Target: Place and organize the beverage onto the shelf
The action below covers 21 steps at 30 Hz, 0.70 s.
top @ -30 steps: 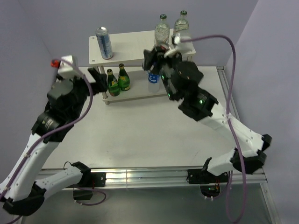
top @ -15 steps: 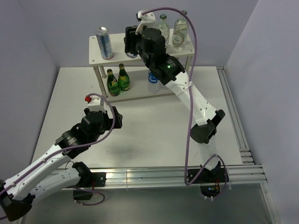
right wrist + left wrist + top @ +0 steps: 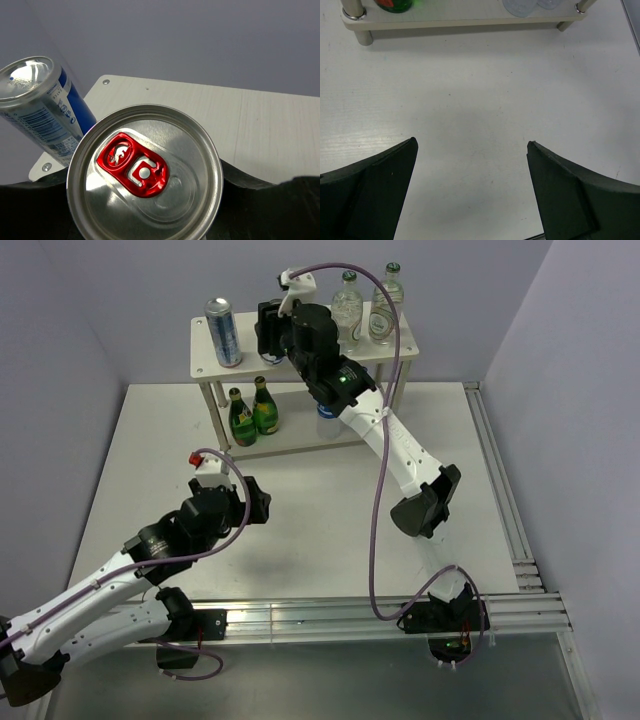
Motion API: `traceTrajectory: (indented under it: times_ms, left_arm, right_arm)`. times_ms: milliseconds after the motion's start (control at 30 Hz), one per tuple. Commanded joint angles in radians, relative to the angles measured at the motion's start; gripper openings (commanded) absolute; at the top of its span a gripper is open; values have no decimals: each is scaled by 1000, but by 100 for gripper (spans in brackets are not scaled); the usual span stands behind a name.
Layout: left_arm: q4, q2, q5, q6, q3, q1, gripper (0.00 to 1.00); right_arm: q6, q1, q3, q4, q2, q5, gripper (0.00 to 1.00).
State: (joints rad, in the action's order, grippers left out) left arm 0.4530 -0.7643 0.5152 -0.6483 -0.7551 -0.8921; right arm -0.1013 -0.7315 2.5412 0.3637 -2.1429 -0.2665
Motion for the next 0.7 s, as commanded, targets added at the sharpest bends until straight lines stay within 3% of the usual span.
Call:
traceTrajectory:
  times_ms: [0,167,367,567,667]
  left_arm:
    - [-36,16,17,-19,5,-10,97]
    - [-45,11,17,-17,11,-16,97]
    - [-54,-1,20,-14,14,-16,97]
    - [-65,0,25,-17,28,-16,97]
    - [-74,-1,22,-20,36,-16,97]
  right_arm:
    - [17,15,85,-167,12,35,0]
    - [15,23,74,-169,-12,38,0]
    - [8,23,51,-177,-15,35,27]
    - [15,20,50,-164,-21,32,29]
    - [29,15,45,-155,-26,16,41]
